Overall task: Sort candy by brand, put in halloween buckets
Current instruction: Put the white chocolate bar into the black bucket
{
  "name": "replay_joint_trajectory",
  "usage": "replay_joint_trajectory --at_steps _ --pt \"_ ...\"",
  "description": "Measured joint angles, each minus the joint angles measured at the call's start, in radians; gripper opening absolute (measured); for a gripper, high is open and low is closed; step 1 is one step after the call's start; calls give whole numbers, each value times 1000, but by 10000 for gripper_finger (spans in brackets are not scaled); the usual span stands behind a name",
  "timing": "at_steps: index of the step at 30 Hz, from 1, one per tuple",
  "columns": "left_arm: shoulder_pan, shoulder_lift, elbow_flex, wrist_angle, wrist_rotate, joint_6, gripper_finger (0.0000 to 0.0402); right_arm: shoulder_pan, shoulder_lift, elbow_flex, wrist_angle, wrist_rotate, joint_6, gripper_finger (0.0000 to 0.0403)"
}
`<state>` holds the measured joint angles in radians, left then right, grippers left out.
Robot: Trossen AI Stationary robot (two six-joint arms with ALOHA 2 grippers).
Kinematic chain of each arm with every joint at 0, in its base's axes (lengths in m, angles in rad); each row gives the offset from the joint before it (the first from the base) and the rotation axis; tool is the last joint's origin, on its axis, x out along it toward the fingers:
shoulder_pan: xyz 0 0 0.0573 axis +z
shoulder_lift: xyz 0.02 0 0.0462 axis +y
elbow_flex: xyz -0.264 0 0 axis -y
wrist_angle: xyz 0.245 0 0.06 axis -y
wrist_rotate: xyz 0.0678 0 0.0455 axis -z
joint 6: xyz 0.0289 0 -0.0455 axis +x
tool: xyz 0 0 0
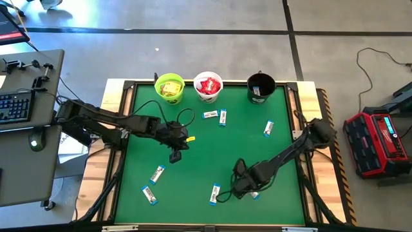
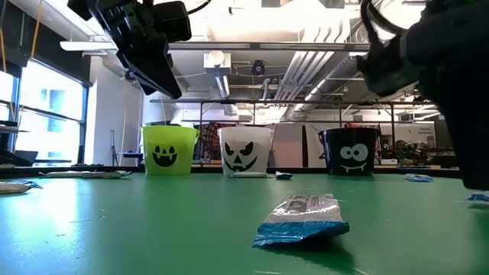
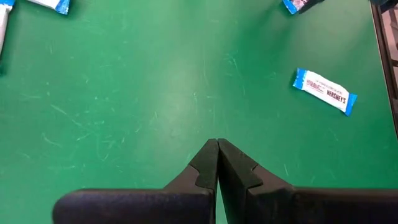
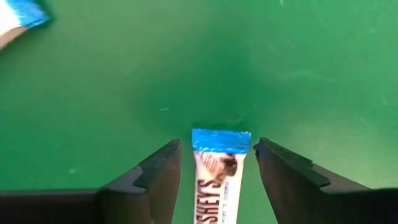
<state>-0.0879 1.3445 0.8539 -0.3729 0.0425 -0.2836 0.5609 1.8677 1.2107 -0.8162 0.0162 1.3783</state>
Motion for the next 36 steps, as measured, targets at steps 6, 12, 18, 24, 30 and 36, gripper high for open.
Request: replay_joint_trajectory --at_steps 6,12,18,24,30,36 --pt "0 0 0 -2 0 0 0 -6 40 6 -2 -26 -6 198" --pt "0 0 0 -6 0 0 0 -6 57 9 -8 -39 -7 189" --pt "0 0 0 -6 0 0 0 -18 59 8 1 -48 -16 106" --pt "0 0 0 -6 0 17 0 -31 60 6 27 -51 -36 8" --pt "0 0 0 -6 0 26 0 -42 62 13 26 -50 -44 4" --pt "0 0 0 -8 0 43 0 -47 67 42 -6 -13 -54 0"
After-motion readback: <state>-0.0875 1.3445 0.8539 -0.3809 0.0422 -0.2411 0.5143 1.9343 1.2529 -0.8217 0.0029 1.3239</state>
